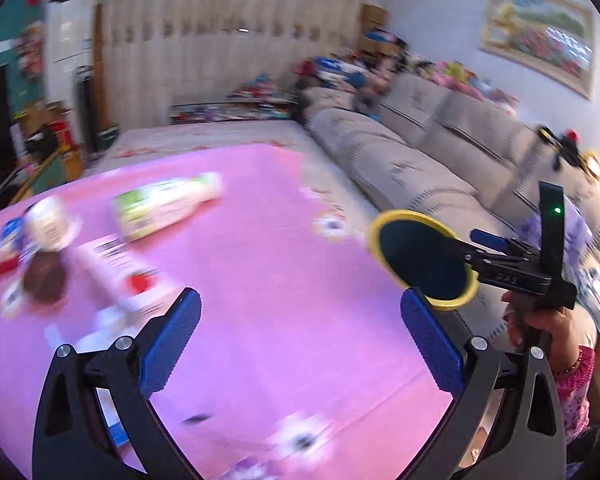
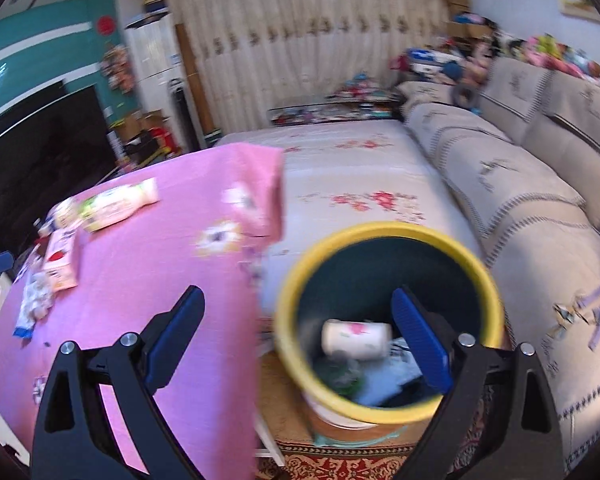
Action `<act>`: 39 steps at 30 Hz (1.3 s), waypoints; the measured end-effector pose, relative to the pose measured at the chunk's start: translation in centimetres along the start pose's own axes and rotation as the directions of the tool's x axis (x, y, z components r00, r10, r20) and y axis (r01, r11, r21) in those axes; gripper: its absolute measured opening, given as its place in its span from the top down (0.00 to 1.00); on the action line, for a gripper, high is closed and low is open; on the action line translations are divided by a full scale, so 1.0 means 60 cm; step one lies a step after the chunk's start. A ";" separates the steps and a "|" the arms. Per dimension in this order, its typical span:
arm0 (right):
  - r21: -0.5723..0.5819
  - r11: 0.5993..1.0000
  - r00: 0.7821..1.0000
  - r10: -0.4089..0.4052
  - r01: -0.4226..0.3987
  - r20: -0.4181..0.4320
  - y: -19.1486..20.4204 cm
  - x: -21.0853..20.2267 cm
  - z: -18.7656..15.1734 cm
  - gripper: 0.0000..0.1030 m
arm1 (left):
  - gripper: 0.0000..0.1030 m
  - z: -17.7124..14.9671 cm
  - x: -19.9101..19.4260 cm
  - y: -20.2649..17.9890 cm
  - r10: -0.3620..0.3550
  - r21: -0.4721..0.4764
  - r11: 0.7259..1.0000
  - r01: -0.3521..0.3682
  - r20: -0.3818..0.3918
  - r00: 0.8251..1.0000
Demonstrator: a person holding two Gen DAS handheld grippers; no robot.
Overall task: Collect trash
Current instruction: 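Grasp the strawberry milk carton with the right gripper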
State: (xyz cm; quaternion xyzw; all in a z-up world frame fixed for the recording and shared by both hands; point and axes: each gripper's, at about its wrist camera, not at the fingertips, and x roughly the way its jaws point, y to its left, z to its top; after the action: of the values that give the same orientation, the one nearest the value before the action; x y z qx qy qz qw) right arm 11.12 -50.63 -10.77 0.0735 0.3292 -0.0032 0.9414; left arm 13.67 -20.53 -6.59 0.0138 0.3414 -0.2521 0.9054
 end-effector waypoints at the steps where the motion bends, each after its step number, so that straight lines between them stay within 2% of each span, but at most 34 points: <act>1: -0.033 0.999 0.999 0.032 -0.032 -0.008 0.031 0.007 0.006 0.13 | 0.05 -0.014 -0.026 0.034 0.039 -0.038 0.999 -0.039 0.016 0.999; 4: -0.118 0.986 0.993 0.115 -0.118 -0.033 0.111 0.020 0.021 0.13 | 0.05 -0.049 -0.083 0.116 0.130 -0.129 0.984 -0.125 0.035 0.991; 8: -0.193 0.948 0.967 0.243 -0.254 -0.081 0.213 0.039 0.040 0.13 | 0.05 -0.089 -0.132 0.184 0.202 -0.197 0.962 -0.190 0.045 0.978; 13: -0.251 0.896 0.930 0.340 -0.365 -0.138 0.315 0.066 0.040 0.13 | 0.05 -0.112 -0.159 0.227 0.217 -0.234 0.952 -0.196 0.065 0.974; 16: -0.263 0.880 0.917 0.358 -0.395 -0.178 0.359 0.093 0.042 0.13 | 0.05 -0.120 -0.165 0.239 0.204 -0.246 0.952 -0.180 0.076 0.976; 21: -0.250 0.871 0.901 0.373 -0.423 -0.223 0.412 0.136 0.038 0.13 | 0.05 -0.127 -0.165 0.237 0.190 -0.255 0.953 -0.165 0.076 0.979; 24: -0.232 0.881 0.901 0.357 -0.412 -0.246 0.436 0.171 0.036 0.22 | 0.05 -0.132 -0.166 0.238 0.186 -0.256 0.953 -0.160 0.079 0.979; 26: -0.202 0.882 0.891 0.368 -0.425 -0.266 0.440 0.189 0.036 0.25 | 0.05 -0.134 -0.165 0.241 0.180 -0.259 0.953 -0.155 0.078 0.981; 31: -0.151 0.887 0.877 0.380 -0.436 -0.295 0.441 0.214 0.035 0.26 | 0.05 -0.138 -0.157 0.243 0.163 -0.268 0.953 -0.139 0.070 0.984; 32: -0.143 0.888 0.875 0.381 -0.436 -0.300 0.441 0.218 0.035 0.29 | 0.05 -0.138 -0.156 0.243 0.159 -0.268 0.954 -0.136 0.068 0.985; 34: -0.119 0.884 0.863 0.398 -0.451 -0.312 0.439 0.224 0.036 0.48 | 0.05 -0.139 -0.151 0.241 0.151 -0.266 0.955 -0.129 0.065 0.986; 39: -0.123 0.885 0.871 0.402 -0.449 -0.283 0.439 0.201 0.042 0.51 | 0.05 -0.139 -0.143 0.238 0.138 -0.260 0.958 -0.119 0.058 0.989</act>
State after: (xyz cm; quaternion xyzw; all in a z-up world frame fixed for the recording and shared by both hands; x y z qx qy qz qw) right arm 23.56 -24.44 -12.71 0.0569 0.4193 0.2447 0.8724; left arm 9.74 -2.60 -9.70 -0.0902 0.3351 -0.1469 0.9263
